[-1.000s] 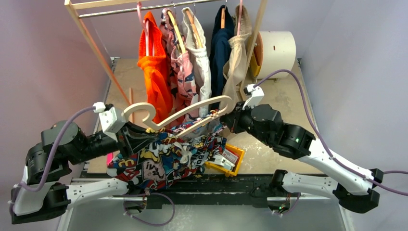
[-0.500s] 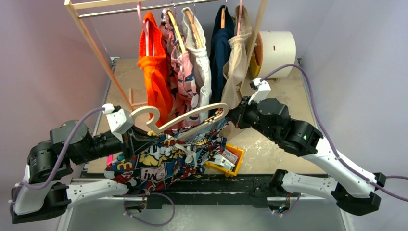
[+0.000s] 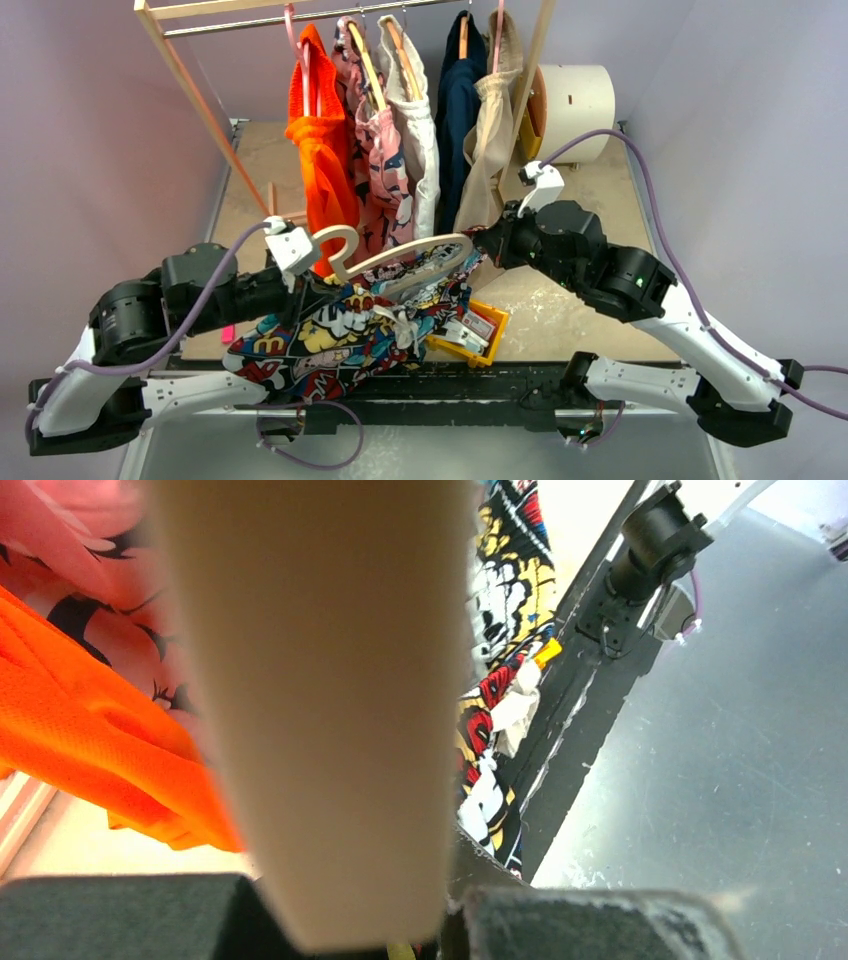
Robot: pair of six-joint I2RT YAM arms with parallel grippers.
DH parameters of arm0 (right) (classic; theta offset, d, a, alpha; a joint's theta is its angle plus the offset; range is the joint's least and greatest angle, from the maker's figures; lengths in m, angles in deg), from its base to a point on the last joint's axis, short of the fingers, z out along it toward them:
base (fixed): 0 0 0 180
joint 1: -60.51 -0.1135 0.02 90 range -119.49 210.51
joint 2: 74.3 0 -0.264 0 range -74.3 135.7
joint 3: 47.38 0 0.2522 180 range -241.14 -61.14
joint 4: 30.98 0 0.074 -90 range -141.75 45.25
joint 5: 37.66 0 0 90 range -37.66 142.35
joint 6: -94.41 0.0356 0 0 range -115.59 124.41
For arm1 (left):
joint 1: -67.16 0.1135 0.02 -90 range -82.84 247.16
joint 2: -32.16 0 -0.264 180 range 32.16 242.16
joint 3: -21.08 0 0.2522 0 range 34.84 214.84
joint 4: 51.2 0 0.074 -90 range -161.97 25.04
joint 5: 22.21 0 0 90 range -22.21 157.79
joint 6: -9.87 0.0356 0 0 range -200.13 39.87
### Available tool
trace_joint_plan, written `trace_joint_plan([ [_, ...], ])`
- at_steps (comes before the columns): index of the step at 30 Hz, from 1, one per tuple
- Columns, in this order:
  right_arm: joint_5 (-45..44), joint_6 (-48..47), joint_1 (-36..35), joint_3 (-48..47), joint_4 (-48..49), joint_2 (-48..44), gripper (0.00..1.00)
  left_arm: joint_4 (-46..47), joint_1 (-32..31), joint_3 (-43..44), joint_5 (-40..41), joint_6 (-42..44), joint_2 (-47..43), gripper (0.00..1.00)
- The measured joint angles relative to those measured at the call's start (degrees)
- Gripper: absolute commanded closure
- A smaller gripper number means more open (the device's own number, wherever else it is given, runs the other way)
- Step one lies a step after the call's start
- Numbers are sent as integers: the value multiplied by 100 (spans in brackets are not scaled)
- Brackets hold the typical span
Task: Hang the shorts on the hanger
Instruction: Hang the shorts on the hanger.
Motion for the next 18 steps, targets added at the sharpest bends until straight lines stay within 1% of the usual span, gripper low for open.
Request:
trace_joint_plan([
  [10,63,-291,11,-286,-238,179,100,39,-4,-396,205,37,164,100],
  [15,562,-608,31,-317,-59,195,100,195,-4,-610,212,44,186,100],
  [18,942,-817,35,-518,90,289,100,382,-4,-741,216,46,184,100],
])
